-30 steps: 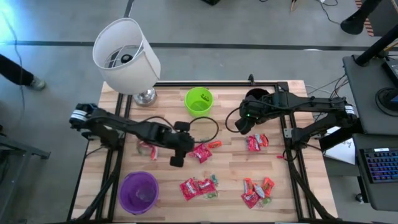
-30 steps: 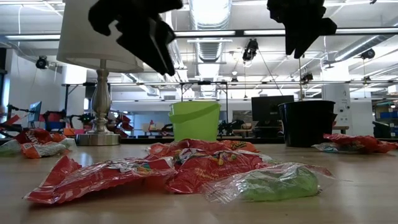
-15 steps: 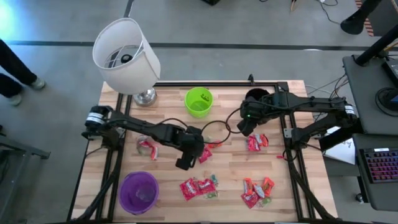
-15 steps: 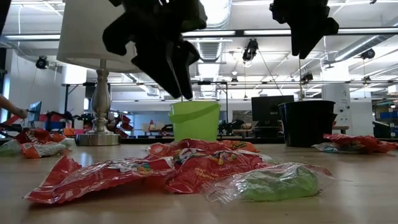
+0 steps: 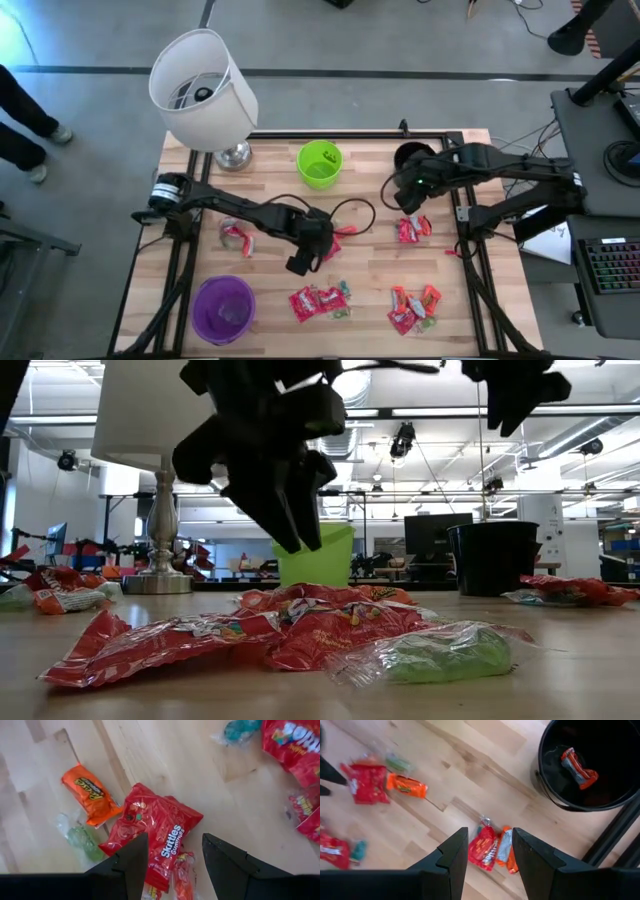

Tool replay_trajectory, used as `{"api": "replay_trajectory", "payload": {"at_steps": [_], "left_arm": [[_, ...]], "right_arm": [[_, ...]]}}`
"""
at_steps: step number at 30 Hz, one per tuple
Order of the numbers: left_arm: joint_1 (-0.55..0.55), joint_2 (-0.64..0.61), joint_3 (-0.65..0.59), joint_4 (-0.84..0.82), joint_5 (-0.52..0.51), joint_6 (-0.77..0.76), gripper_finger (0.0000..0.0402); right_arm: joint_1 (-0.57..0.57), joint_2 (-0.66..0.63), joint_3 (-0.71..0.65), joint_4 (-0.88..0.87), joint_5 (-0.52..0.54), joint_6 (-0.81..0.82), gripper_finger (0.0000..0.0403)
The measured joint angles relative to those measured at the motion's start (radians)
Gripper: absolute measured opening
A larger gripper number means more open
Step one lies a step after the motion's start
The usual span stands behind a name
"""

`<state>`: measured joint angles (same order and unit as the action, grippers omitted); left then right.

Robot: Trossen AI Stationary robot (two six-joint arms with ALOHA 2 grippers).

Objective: Sort candy
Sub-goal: Put the red candy into the green bucket

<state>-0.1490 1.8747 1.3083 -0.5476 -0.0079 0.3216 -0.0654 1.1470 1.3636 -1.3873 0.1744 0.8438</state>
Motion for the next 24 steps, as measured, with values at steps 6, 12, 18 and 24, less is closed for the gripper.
{"api": "replay_trajectory", "payload": {"at_steps": [6, 12, 18, 24], "left_arm": [[0.003, 0.030, 0.000, 0.011, 0.000, 0.031, 0.0168], [0.009, 0.062, 0.000, 0.063, 0.000, 0.042, 0.0168], [0.024, 0.115, 0.002, 0.086, -0.005, 0.041, 0.0168], [0.035, 0.145, 0.002, 0.093, -0.004, 0.033, 0.0168]], "right_arm": [[0.000, -0.048, 0.000, 0.001, 0.000, 0.036, 0.0146], [0.000, -0.064, 0.000, 0.009, 0.000, 0.039, 0.0146], [0.000, -0.065, 0.000, 0.009, 0.000, 0.039, 0.0146], [0.000, -0.065, 0.000, 0.010, 0.000, 0.039, 0.0146]]}}
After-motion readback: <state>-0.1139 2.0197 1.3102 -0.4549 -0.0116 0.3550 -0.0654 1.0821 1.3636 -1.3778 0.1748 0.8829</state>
